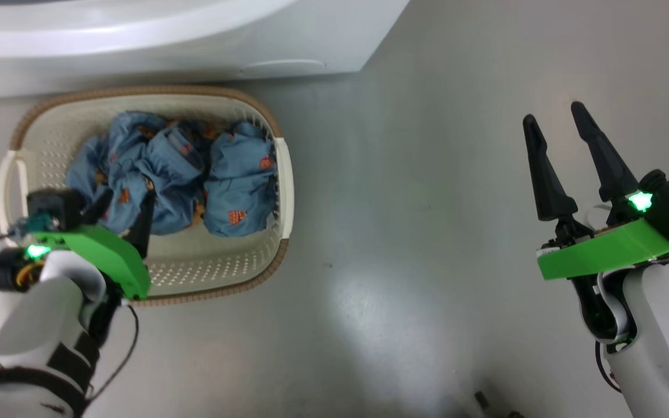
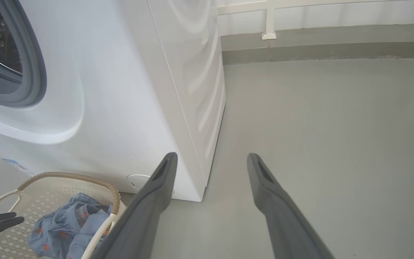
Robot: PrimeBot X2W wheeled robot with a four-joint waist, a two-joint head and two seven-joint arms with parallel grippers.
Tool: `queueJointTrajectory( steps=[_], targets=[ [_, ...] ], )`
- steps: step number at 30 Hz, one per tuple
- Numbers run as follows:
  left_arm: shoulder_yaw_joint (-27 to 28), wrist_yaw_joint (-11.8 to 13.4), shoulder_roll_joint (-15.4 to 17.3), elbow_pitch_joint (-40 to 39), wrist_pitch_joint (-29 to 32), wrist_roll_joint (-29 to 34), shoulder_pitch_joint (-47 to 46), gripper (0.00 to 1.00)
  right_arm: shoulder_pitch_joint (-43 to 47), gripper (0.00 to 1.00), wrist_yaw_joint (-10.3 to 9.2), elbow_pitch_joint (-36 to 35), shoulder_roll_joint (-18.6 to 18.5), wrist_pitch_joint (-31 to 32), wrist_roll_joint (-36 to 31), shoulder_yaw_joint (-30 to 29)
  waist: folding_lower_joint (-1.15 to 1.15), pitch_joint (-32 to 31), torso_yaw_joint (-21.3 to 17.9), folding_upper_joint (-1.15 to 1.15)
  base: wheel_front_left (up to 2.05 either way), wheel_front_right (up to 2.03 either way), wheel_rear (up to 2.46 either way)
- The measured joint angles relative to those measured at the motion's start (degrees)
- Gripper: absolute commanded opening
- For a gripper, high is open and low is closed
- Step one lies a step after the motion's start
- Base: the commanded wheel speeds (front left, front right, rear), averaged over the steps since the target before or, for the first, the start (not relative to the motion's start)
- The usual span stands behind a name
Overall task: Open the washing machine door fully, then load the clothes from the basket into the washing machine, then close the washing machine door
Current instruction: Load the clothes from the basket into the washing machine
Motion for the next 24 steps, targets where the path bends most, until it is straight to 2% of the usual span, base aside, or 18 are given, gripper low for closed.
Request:
queueJointTrajectory(
  steps=[11, 24],
  targets=[
    [-2.69, 0.0, 1.56, 4.53, 3.97, -1.82, -6.45, 1.0, -1.46, 1.0, 0.0, -0.89, 0.02, 0.0, 0.0, 0.46, 0.0, 5.11, -1.33, 0.0, 0.0, 0.0, 0.0],
    [-5.24, 0.0, 2.14, 5.45, 5.78, -3.96, -11.49, 1.0, -3.48, 1.0, 0.0, -1.85, 0.02, 0.0, 0.0, 0.71, 0.0, 9.57, -2.51, 0.0, 0.0, 0.0, 0.0]
  ],
)
